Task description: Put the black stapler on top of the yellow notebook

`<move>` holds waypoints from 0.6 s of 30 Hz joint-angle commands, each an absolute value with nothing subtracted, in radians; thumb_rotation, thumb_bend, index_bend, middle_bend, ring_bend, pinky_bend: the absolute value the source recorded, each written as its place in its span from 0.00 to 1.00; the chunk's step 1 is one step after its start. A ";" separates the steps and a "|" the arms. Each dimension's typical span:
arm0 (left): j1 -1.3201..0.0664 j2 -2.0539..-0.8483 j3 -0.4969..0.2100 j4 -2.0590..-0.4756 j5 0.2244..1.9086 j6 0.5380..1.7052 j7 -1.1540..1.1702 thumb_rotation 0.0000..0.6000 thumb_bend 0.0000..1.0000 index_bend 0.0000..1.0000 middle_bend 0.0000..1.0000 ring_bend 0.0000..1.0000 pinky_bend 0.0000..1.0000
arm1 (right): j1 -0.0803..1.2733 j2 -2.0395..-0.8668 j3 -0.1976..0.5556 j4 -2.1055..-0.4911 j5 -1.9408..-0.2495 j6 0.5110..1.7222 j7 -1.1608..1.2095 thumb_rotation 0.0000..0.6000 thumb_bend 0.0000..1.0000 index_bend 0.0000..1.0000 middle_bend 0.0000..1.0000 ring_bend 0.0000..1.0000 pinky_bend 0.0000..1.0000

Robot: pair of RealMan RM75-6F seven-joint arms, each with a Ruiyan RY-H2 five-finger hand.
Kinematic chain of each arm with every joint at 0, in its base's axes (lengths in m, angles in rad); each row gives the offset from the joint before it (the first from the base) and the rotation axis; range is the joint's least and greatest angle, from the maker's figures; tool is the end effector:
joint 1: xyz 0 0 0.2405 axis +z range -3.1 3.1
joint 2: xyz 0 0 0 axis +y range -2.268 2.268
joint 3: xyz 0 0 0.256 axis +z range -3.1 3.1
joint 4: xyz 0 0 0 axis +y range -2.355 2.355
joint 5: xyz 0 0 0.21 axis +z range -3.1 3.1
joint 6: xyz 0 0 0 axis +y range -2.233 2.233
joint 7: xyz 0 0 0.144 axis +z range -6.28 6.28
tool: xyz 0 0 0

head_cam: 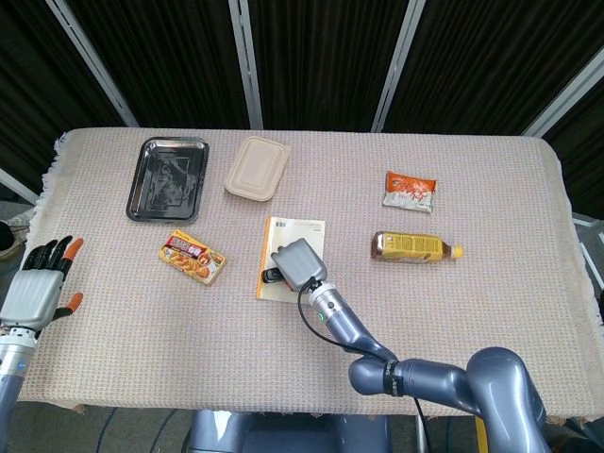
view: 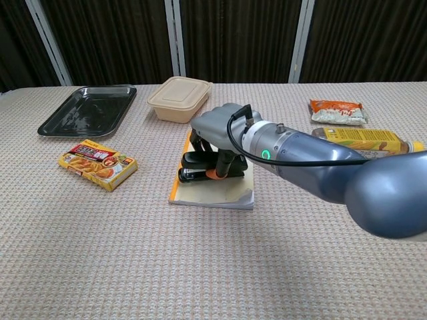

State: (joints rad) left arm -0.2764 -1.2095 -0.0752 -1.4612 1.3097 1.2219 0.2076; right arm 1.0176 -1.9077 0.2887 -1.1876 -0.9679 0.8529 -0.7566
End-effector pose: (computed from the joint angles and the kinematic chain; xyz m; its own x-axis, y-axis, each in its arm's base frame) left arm -0.3291 0.2487 0.1257 0.5907 0.1521 0.7924 0.8029 -0.0132 -0.5960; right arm -0.0372 -0.3639 -0.1115 0.6743 -0.1214 0.7284 -0.6550 -0.5539 0.5140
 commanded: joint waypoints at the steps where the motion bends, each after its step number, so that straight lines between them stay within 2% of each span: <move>1: -0.274 -1.208 -0.074 -1.463 1.312 1.228 0.204 1.00 0.34 0.00 0.00 0.00 0.09 | 1.018 -1.903 0.279 -1.197 -0.958 0.862 -0.772 1.00 0.32 0.40 0.40 0.51 0.75; 6: -0.271 -1.206 -0.073 -1.463 1.318 1.235 0.199 1.00 0.34 0.00 0.00 0.00 0.09 | 1.016 -1.888 0.276 -1.233 -0.938 0.872 -0.778 1.00 0.30 0.21 0.28 0.43 0.75; 10: -0.271 -1.205 -0.069 -1.464 1.326 1.237 0.195 1.00 0.33 0.00 0.00 0.00 0.09 | 1.014 -1.874 0.271 -1.268 -0.919 0.883 -0.793 1.00 0.28 0.12 0.19 0.36 0.72; 13: -0.269 -1.203 -0.067 -1.466 1.331 1.242 0.192 1.00 0.33 0.00 0.00 0.00 0.09 | 1.013 -1.859 0.268 -1.296 -0.907 0.898 -0.808 1.00 0.27 0.05 0.13 0.29 0.62; 15: -0.268 -1.201 -0.066 -1.468 1.333 1.245 0.189 1.00 0.33 0.00 0.00 0.00 0.09 | 1.010 -1.844 0.266 -1.323 -0.896 0.912 -0.824 1.00 0.26 0.01 0.07 0.23 0.51; 18: -0.267 -1.200 -0.065 -1.469 1.337 1.247 0.186 1.00 0.33 0.00 0.00 0.00 0.09 | 1.004 -1.806 0.256 -1.379 -0.876 0.944 -0.873 1.00 0.25 0.00 0.01 0.16 0.38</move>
State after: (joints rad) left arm -0.2669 -1.2003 -0.0651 -1.4684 1.3369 1.2472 0.1865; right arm 1.0085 -1.8286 0.2631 -1.3501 -0.8895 0.9232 -0.8456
